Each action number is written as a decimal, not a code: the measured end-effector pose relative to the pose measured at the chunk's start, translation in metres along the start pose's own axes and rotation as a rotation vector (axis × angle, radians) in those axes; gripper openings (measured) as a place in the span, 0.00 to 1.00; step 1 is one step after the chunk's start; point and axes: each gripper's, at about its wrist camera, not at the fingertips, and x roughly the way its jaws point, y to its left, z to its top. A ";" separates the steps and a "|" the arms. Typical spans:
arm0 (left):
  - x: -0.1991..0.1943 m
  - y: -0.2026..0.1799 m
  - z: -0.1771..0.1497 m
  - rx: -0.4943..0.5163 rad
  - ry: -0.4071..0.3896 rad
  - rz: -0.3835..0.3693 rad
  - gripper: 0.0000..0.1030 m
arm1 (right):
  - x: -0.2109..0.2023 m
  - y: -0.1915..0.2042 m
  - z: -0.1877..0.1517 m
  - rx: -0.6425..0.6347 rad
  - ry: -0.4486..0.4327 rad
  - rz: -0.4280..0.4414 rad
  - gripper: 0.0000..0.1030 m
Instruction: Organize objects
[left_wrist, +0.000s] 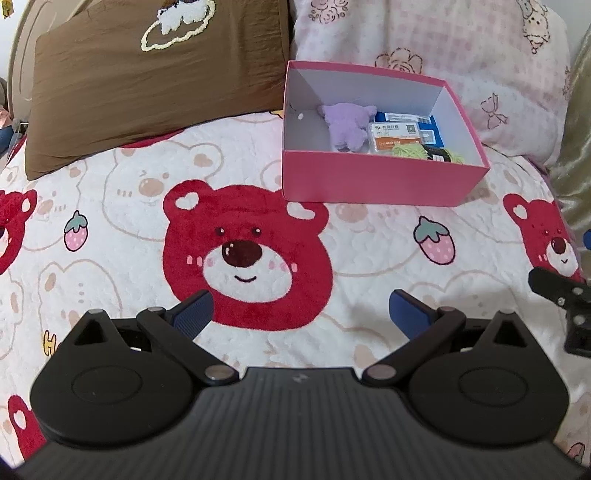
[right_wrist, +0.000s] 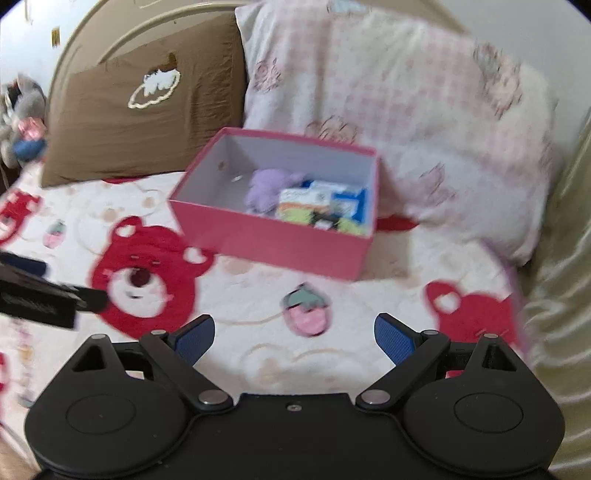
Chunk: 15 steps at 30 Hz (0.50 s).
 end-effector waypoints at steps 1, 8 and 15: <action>-0.001 0.000 0.000 0.002 -0.001 -0.003 1.00 | 0.000 0.001 0.000 -0.009 -0.007 -0.007 0.93; -0.002 0.001 -0.001 -0.001 0.001 -0.004 1.00 | 0.003 0.003 0.001 -0.004 0.008 -0.002 0.93; -0.001 0.000 -0.002 0.008 0.006 -0.003 1.00 | 0.007 0.002 0.002 0.030 0.026 0.019 0.93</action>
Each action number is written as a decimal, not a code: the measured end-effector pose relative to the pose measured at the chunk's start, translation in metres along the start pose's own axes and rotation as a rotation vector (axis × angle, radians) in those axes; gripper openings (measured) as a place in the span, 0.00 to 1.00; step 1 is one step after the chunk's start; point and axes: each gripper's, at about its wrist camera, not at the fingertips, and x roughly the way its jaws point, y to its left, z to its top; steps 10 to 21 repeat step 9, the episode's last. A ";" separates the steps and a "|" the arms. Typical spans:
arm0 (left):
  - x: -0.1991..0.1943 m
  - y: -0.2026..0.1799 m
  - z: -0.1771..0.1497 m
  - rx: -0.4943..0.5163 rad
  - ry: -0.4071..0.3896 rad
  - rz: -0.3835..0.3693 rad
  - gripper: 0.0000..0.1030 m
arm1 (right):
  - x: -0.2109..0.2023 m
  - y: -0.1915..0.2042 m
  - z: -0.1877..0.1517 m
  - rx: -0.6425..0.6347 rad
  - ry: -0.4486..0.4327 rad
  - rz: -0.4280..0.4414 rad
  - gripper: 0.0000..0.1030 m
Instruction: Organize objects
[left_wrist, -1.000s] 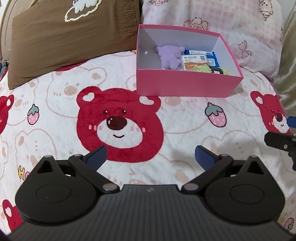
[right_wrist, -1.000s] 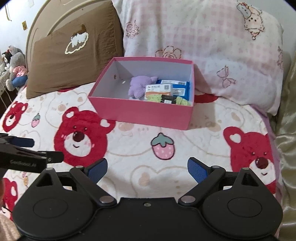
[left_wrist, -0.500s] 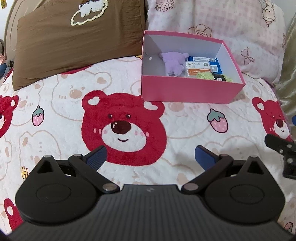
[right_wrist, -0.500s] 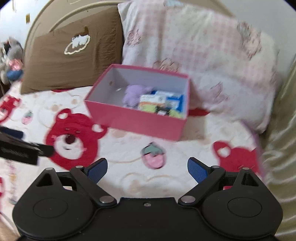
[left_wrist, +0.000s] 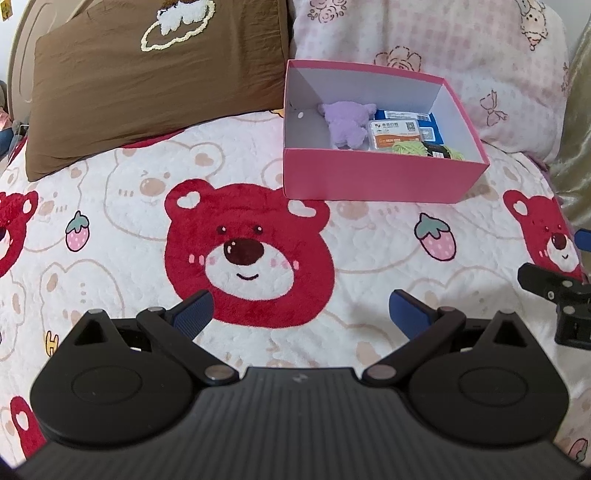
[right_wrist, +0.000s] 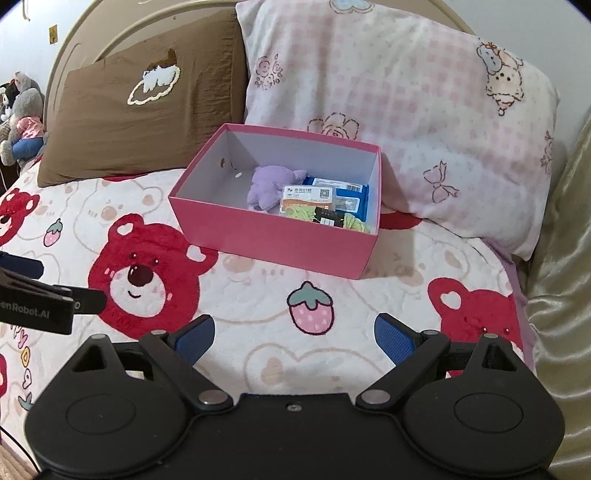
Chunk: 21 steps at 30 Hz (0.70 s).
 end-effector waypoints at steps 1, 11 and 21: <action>0.000 0.000 0.000 0.000 0.000 -0.001 1.00 | 0.001 0.000 0.000 -0.004 0.004 -0.004 0.93; -0.005 -0.006 -0.002 0.012 0.000 -0.023 1.00 | 0.009 -0.003 -0.003 0.010 0.032 -0.005 0.93; -0.005 -0.006 -0.002 0.012 0.000 -0.023 1.00 | 0.009 -0.003 -0.003 0.010 0.032 -0.005 0.93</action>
